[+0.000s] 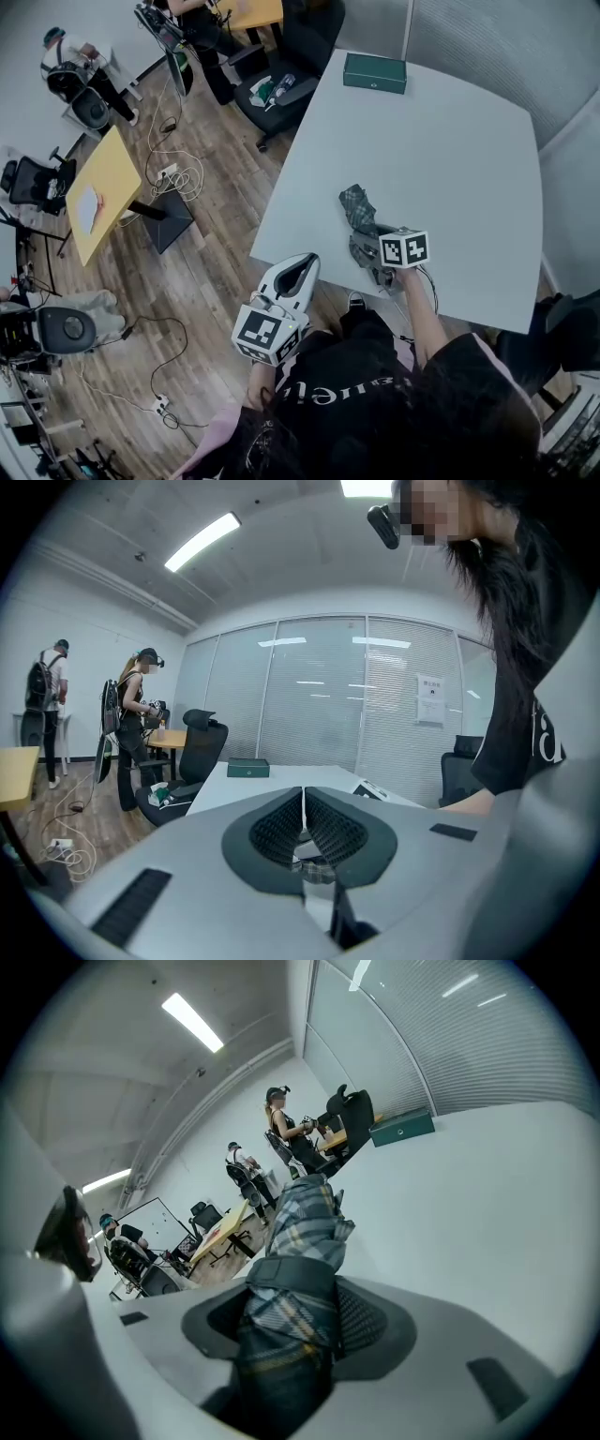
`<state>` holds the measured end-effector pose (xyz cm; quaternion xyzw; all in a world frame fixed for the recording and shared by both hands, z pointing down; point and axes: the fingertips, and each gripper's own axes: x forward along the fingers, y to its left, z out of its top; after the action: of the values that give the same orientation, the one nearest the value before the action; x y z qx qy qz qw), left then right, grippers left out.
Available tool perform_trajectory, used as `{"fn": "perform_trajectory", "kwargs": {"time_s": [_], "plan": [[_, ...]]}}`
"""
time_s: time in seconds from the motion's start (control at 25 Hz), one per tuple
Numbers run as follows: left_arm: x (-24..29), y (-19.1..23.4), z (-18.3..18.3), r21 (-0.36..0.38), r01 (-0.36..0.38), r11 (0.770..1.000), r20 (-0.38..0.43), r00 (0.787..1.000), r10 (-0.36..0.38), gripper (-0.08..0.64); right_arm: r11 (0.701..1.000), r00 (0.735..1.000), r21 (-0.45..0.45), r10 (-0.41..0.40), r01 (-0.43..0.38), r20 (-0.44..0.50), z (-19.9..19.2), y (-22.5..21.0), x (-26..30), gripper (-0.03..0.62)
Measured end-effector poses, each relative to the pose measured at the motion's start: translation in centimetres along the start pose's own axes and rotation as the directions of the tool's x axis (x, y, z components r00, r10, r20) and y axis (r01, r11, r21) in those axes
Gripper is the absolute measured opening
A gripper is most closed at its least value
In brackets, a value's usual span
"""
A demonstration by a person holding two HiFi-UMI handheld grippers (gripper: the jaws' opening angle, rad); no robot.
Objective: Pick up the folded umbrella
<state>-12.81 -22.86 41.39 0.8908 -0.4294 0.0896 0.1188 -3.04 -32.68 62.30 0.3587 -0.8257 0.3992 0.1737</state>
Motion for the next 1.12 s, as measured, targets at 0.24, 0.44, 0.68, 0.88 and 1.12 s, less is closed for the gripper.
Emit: {"fn": "perform_trajectory", "kwargs": {"time_s": [0.24, 0.44, 0.68, 0.88, 1.12], "plan": [[-3.0, -0.9, -1.8, -0.004, 0.021, 1.0, -0.005, 1.0, -0.021, 0.026, 0.999, 0.996, 0.005, 0.034, -0.034, 0.082, -1.5, 5.0, -3.9, 0.236], [-6.5, -2.2, -2.5, -0.003, 0.049, 0.999, 0.007, 0.999, -0.049, 0.026, 0.999, 0.987, 0.015, 0.044, -0.046, 0.154, -2.5, 10.1, -7.7, 0.236], [-9.7, -2.8, -3.5, 0.001, 0.075, 0.997, 0.016, 0.997, -0.075, 0.026, 0.999, 0.976, 0.028, 0.03, -0.037, 0.217, -4.4, 14.0, -10.3, 0.236], [-12.0, -3.4, -4.3, 0.002, 0.102, 0.995, 0.02, 0.995, -0.102, 0.026, 0.999, 0.97, 0.034, 0.023, -0.032, 0.243, -5.7, 16.5, -11.8, 0.236], [-12.7, -4.5, -5.0, -0.003, 0.133, 0.991, 0.021, 0.991, -0.133, 0.026, 0.999, 0.964, 0.045, 0.008, -0.021, 0.265, -7.0, 18.2, -13.8, 0.236]]}}
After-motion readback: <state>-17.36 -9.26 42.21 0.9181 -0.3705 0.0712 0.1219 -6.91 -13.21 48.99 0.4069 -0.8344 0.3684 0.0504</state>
